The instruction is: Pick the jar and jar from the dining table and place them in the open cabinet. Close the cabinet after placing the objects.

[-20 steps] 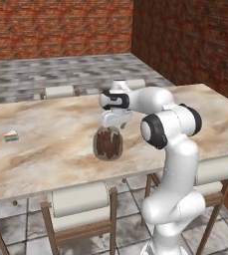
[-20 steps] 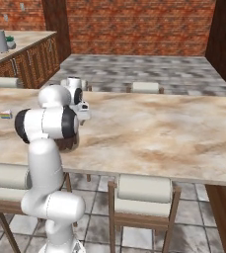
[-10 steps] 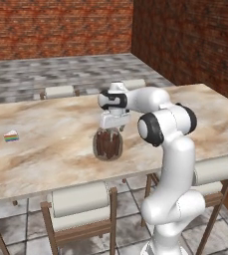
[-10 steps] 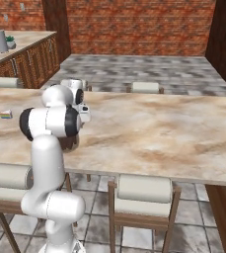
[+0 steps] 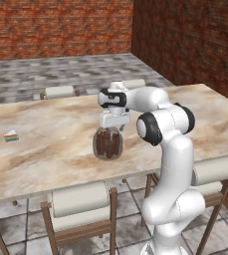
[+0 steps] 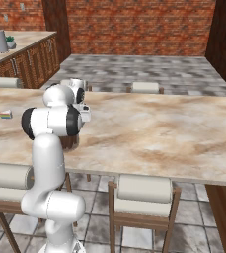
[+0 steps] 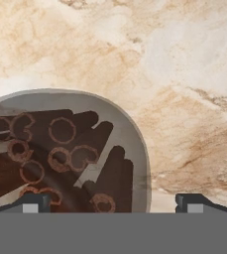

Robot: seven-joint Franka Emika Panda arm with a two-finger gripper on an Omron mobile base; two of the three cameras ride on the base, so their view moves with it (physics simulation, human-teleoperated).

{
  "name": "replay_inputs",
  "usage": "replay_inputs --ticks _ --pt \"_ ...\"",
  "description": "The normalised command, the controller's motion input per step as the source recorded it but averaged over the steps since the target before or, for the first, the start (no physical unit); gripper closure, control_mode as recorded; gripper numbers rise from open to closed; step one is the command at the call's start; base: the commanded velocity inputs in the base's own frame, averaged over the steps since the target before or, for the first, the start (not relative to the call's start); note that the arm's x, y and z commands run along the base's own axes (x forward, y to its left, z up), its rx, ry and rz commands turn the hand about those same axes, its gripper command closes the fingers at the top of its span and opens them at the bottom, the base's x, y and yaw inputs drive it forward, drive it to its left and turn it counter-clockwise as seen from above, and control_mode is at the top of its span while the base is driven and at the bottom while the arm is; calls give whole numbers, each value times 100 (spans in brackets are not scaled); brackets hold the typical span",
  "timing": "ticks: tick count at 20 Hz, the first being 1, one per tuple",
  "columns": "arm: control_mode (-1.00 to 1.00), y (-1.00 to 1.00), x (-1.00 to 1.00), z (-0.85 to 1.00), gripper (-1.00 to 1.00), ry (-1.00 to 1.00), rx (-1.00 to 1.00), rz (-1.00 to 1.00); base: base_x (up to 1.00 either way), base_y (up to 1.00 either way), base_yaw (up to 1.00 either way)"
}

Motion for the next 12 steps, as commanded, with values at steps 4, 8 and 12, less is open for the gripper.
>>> replay_inputs --ticks 4,8,12 --pt "-100 0 0 0 -100 0 0 0 0 0 0" --pt "-100 0 0 0 -100 0 0 0 0 0 0" --pt "-100 0 0 0 100 0 0 0 0 0 0"
